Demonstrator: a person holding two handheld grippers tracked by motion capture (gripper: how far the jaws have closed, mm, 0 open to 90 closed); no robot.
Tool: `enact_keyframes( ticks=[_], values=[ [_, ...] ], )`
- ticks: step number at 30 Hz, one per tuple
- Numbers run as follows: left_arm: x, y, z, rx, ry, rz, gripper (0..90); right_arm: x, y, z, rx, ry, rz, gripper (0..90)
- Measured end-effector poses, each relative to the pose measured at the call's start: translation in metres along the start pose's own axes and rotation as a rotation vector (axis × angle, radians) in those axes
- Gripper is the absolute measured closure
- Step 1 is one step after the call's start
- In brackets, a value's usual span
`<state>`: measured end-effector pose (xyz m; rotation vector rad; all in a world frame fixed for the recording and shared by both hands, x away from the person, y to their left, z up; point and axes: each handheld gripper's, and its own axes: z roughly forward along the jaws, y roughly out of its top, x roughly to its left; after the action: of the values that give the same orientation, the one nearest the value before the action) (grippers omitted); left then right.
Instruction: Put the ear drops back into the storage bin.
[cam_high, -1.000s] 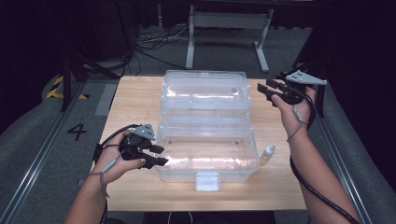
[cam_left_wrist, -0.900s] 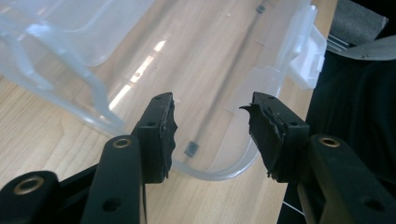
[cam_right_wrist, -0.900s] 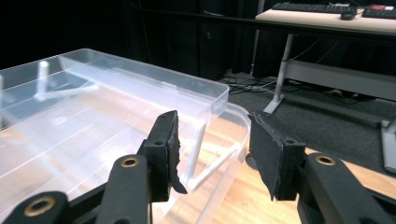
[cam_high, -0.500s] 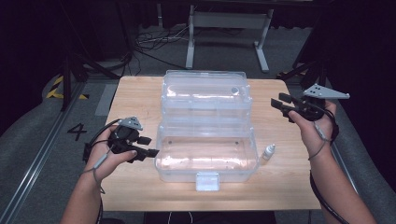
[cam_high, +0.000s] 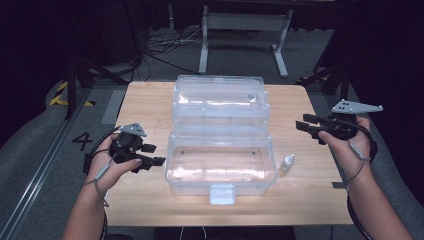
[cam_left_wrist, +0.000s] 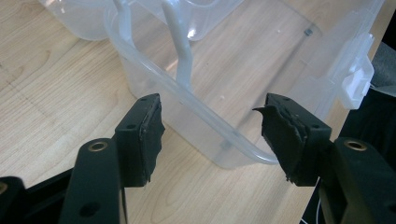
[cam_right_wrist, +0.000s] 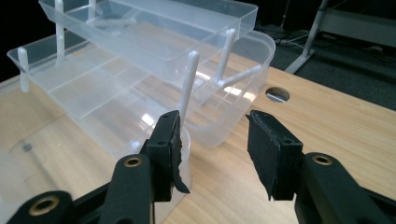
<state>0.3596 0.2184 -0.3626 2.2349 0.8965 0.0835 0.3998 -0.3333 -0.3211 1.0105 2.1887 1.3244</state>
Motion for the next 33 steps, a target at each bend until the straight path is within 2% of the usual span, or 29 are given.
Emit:
enact_keyframes(
  ticks=[4,5,7,12,15,18,19,25,26,33],
  values=[
    [0.001,-0.001,0.0,0.0,0.005,-0.005,38.5,0.001,-0.002,-0.001,0.032,0.006,-0.016,55.1],
    [0.001,-0.001,0.0,0.0,0.006,-0.007,38.5,0.003,-0.003,0.0,0.072,0.011,-0.027,55.2],
    [0.002,-0.003,-0.001,0.001,0.006,-0.015,38.5,0.004,-0.003,0.001,0.1,0.016,-0.035,55.2],
    [0.001,-0.006,-0.003,0.001,0.014,-0.022,38.5,0.004,-0.002,0.003,0.132,0.037,-0.045,57.1],
    [0.001,-0.009,-0.005,0.004,0.02,-0.026,38.4,0.005,-0.001,0.005,0.174,0.051,-0.052,58.1],
    [0.002,-0.012,-0.007,0.005,0.029,-0.036,38.4,0.005,0.0,0.01,0.232,0.059,-0.064,57.9],
    [0.002,-0.012,-0.007,0.005,0.029,-0.036,38.4,0.005,0.0,0.01,0.232,0.059,-0.064,57.9],
    [0.003,-0.019,-0.009,0.014,0.039,-0.057,38.4,0.008,0.0,0.023,0.357,0.076,-0.093,57.0],
    [0.003,-0.019,-0.009,0.014,0.039,-0.057,38.4,0.008,0.0,0.023,0.357,0.076,-0.093,57.0],
    [0.002,-0.024,-0.012,0.02,0.045,-0.065,38.2,0.011,-0.003,0.035,0.476,0.088,-0.13,54.8]
  ],
)
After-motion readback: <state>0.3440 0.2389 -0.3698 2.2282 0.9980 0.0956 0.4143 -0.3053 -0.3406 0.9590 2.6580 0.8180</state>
